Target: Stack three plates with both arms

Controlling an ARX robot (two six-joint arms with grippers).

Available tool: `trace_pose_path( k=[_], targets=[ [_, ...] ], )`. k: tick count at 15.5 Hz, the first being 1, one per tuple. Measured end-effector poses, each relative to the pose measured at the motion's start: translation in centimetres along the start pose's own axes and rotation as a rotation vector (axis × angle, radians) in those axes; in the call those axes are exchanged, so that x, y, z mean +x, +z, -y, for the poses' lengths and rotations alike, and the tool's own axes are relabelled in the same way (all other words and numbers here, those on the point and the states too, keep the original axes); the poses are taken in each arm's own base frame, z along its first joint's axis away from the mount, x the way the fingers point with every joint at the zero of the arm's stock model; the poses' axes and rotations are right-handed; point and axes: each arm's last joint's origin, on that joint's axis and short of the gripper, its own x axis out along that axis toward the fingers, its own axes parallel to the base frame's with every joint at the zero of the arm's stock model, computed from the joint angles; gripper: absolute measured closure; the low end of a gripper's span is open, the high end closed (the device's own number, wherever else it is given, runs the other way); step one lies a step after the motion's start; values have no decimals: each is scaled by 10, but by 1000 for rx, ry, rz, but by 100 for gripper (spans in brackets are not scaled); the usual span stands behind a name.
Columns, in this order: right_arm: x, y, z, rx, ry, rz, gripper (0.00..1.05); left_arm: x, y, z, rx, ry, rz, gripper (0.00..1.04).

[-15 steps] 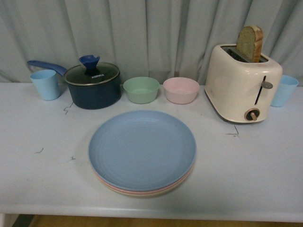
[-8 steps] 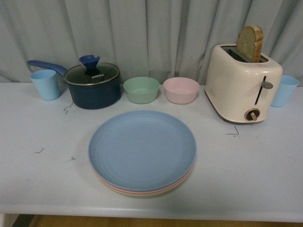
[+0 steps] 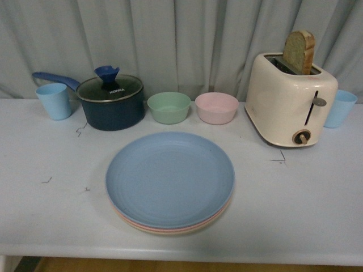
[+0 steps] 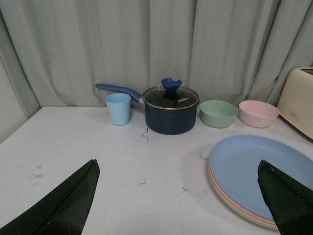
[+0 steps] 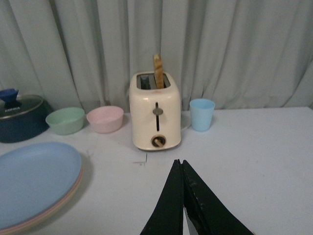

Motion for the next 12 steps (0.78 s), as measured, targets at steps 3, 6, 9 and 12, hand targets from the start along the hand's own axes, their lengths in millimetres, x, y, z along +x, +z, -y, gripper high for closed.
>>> trace_pose_path(
  k=[3,6,9,12],
  targets=[
    [0,-3,0,0,0,-24,98,0,0,0,0,0,1,7],
    [0,-3,0,0,0,-23,60,0,0,0,0,0,1,7],
    [0,-3,0,0,0,-23,22,0,0,0,0,0,1,7],
    [0,-3,0,0,0,-23,7,0,0,0,0,0,1,7]
  ],
)
